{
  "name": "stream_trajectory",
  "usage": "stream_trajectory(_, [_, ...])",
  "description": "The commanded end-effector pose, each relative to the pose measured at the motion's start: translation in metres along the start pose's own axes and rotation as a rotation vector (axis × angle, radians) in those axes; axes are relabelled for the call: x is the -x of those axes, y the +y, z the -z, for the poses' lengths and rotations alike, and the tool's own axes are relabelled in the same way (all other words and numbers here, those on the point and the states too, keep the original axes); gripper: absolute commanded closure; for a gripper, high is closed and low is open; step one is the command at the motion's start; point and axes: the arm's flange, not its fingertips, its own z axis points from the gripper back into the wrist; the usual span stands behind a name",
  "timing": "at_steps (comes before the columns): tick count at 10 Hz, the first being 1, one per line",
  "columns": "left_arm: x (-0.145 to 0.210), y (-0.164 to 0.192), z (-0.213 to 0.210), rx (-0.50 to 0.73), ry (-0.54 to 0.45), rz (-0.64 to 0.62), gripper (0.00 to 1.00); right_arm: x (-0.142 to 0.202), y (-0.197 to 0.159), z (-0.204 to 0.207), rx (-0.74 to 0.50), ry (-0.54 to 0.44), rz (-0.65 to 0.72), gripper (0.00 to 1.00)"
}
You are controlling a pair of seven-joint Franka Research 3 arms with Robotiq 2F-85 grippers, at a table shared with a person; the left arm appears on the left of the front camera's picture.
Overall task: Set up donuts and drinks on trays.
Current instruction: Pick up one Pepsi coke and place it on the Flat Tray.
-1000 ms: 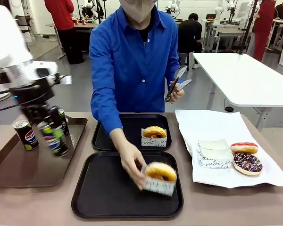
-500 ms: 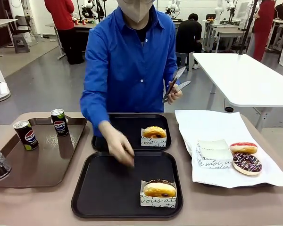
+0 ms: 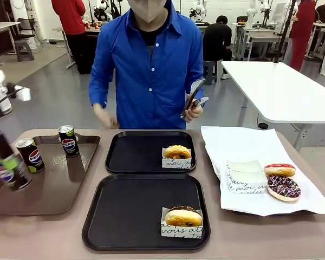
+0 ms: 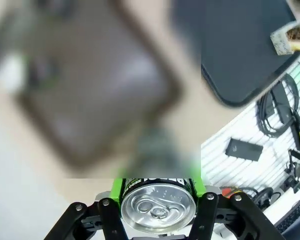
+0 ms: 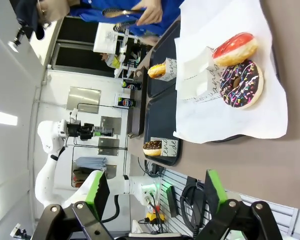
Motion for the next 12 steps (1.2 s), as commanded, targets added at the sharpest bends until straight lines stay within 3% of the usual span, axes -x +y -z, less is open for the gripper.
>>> stream_trajectory(1, [-0.098,-0.012,-0.008,-0.019,0.012,-0.014,0.42,-0.001,0.001,0.000,-0.019,-0.008,-0.016,0.00])
stream_trajectory(3, [-0.170,-0.027,0.013,-0.065,0.058,-0.038,0.42,-0.001,0.001,0.000,-0.019,-0.008,-0.016,0.00])
stream_trajectory(7, [-0.276,-0.040,0.077,-0.167,0.003,-0.088,0.42,-0.001,0.001,0.000,-0.019,-0.008,-0.016,0.00])
stream_trajectory(12, [-0.304,-0.041,0.148,-0.149,0.066,-0.130,0.42,-0.001,0.001,0.000,-0.019,-0.008,-0.016,0.00])
